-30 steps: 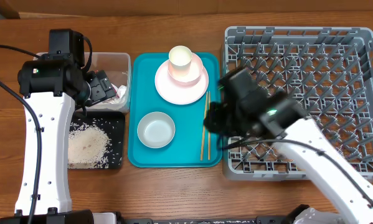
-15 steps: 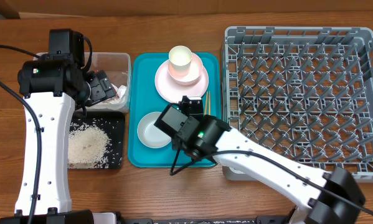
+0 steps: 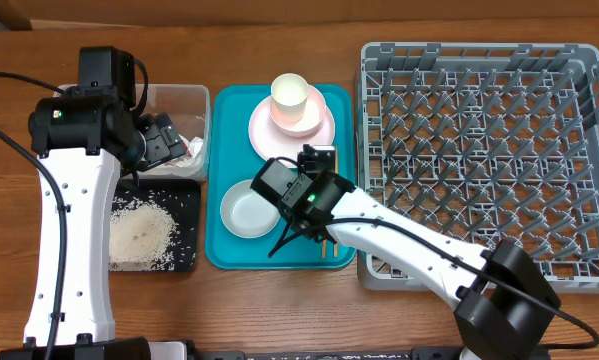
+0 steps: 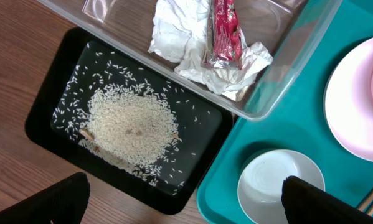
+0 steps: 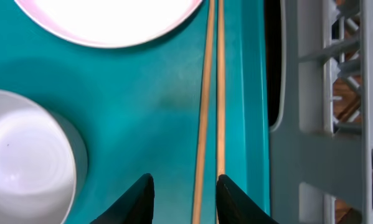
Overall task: Sort waste into correct bins and load items into the dishwasher
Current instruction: 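Lower the right gripper and close it on the chopsticks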
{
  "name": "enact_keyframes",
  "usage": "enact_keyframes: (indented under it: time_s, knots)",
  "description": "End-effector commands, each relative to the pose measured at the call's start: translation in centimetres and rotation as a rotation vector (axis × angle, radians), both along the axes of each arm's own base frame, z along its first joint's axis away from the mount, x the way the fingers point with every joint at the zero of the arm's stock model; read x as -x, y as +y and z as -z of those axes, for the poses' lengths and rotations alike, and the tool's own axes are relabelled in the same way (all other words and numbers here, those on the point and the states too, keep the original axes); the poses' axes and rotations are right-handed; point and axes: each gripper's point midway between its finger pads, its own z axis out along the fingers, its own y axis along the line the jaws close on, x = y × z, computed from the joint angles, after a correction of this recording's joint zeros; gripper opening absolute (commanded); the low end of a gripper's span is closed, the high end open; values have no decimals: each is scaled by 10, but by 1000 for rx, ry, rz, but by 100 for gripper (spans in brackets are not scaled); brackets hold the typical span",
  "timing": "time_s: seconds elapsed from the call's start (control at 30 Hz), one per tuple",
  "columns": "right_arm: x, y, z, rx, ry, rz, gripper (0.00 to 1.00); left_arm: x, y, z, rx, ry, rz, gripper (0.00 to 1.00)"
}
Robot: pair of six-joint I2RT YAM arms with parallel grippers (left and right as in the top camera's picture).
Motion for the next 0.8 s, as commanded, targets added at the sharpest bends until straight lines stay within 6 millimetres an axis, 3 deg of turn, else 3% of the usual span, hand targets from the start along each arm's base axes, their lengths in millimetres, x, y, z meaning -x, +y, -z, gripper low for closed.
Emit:
enact_keyframes:
  time_s: [0.0,0.13,0.27,0.37,0.53,0.77]
  knots:
    - [-5,-7,9,13,-25,19,38,-1,1,-3,-6,-10,-4,100]
    - [-3,-9,20,14,-25,19,39,-1,1,-3,-6,-10,-4,100]
    - [2,-5,24,-10,8,10,53,-1,1,-3,-6,-10,-4,100]
    - [0,-3,23,-16,-2,6,52,-1,1,-3,-6,-10,-4,100]
    - [-1,-6,25,-16,-1,19,37,-1,1,-3,-6,-10,-4,100]
    - [9,-19,41,-13,22,101,36,-1,1,-3,-6,-10,-4,100]
